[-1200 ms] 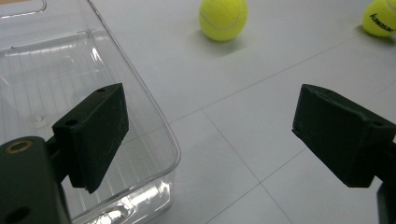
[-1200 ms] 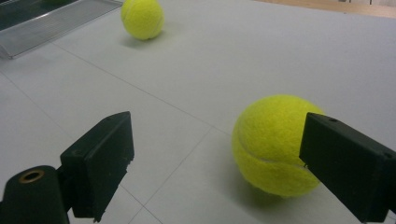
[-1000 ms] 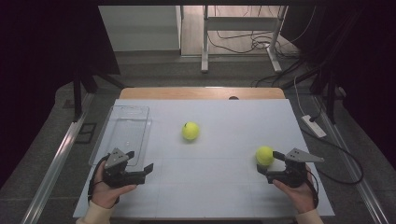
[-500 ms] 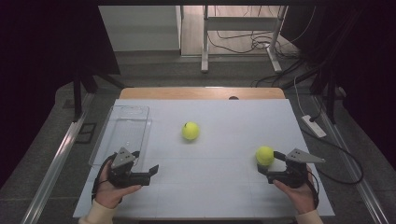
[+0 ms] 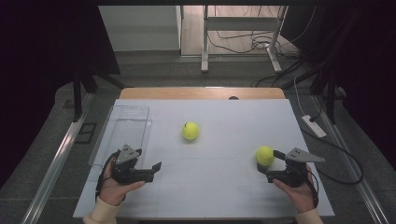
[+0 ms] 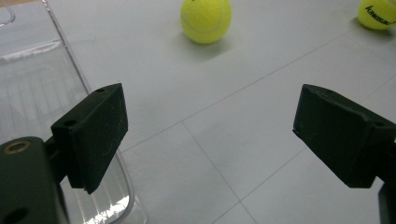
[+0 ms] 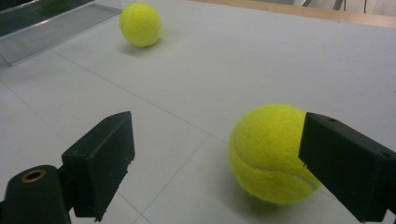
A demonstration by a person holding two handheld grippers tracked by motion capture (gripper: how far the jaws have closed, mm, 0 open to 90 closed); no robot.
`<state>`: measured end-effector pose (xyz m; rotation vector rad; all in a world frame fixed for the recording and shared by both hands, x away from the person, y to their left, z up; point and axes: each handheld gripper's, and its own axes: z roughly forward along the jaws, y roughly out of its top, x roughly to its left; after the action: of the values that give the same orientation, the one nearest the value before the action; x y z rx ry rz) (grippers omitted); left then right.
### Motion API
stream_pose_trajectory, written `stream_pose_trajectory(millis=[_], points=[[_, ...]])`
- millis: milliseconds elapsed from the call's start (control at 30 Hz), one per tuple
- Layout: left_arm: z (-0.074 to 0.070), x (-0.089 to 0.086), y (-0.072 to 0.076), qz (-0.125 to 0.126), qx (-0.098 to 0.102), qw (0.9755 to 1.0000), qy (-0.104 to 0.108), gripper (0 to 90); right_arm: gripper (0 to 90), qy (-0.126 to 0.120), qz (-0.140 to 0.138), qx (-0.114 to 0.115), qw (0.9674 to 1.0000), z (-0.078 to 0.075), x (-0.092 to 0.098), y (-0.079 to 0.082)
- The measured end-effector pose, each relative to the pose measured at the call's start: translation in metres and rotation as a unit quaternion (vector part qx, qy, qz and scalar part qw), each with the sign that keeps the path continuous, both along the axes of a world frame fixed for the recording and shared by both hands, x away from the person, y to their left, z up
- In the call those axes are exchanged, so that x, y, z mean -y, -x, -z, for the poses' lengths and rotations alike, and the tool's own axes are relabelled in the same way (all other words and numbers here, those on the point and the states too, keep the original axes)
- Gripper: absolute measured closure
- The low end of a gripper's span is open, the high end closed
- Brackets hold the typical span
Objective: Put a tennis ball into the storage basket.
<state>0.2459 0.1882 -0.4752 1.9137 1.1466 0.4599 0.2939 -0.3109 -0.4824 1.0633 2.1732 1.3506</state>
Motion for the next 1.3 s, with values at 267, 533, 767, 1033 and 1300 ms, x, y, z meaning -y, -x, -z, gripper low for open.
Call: stream_pose_trajectory(millis=[267,533,767,1033,1300], points=[[-0.003,0.007,-0.006,0.005,-0.003,1.0,-0.007,11.2,10.9,-0.001,-0.006,0.0,1.0,0.0,-0.004,-0.001],[-0.009,0.012,-0.018,0.009,-0.007,0.9999,-0.004,11.3,10.9,0.0,-0.009,-0.004,1.0,0.001,-0.006,0.0],[-0.011,0.019,-0.029,0.018,-0.01,0.9998,-0.008,11.4,10.8,0.001,-0.009,-0.005,1.0,0.001,-0.006,0.001],[-0.013,0.023,-0.036,0.024,-0.015,0.9995,-0.013,11.5,10.8,0.002,-0.007,-0.005,1.0,0.001,-0.005,0.0],[-0.013,0.026,-0.046,0.022,-0.023,0.9994,-0.015,11.5,10.8,0.002,-0.006,-0.003,1.0,0.001,-0.005,0.001]])
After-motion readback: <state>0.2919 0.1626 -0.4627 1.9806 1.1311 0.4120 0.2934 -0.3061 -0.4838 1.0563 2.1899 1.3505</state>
